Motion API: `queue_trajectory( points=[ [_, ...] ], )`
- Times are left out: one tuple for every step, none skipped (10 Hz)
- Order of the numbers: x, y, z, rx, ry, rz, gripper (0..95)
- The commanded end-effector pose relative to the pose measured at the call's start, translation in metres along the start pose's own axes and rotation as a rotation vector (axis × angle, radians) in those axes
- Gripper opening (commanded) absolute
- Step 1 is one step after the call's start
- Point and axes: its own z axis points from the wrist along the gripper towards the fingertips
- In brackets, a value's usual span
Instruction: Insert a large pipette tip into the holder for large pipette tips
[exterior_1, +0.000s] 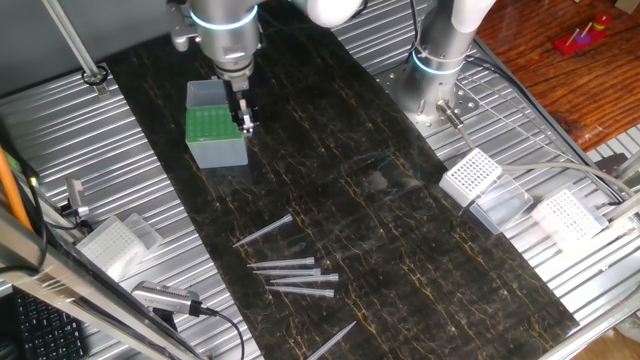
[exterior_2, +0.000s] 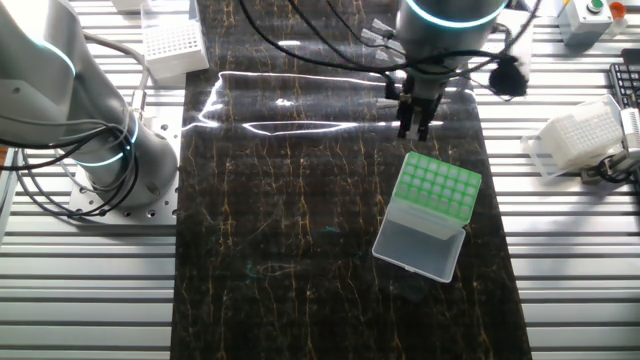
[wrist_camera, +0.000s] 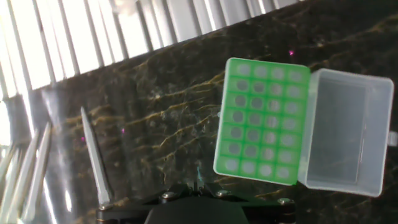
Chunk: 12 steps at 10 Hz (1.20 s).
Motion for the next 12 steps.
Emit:
queue_trajectory(
  points=[
    [-0.005, 0.021, -0.013, 0.009, 0.055, 0.028, 0.0],
    [-0.007, 0.025, -0.013, 0.013, 0.055, 0.029, 0.0],
    [-0.013, 0.033, -0.010, 0.020, 0.041, 0.016, 0.0],
    [-0.017, 0.040, -0.008, 0.021, 0.040, 0.016, 0.0],
    [-0.025, 0.048, -0.009, 0.003, 0.053, 0.010, 0.0],
    [-0.031, 0.053, -0.013, 0.001, 0.058, 0.022, 0.0],
    [-0.037, 0.060, -0.015, 0.000, 0.059, 0.027, 0.0],
    [-0.040, 0.062, -0.017, 0.004, 0.062, 0.028, 0.0],
    [-0.039, 0.062, -0.017, 0.029, 0.058, 0.007, 0.0],
    [-0.039, 0.062, -0.016, 0.032, 0.067, -0.017, 0.0],
    [-0.038, 0.061, -0.016, 0.028, 0.084, -0.054, 0.0],
    [-0.037, 0.060, -0.016, 0.032, 0.084, -0.063, 0.0]
  ],
)
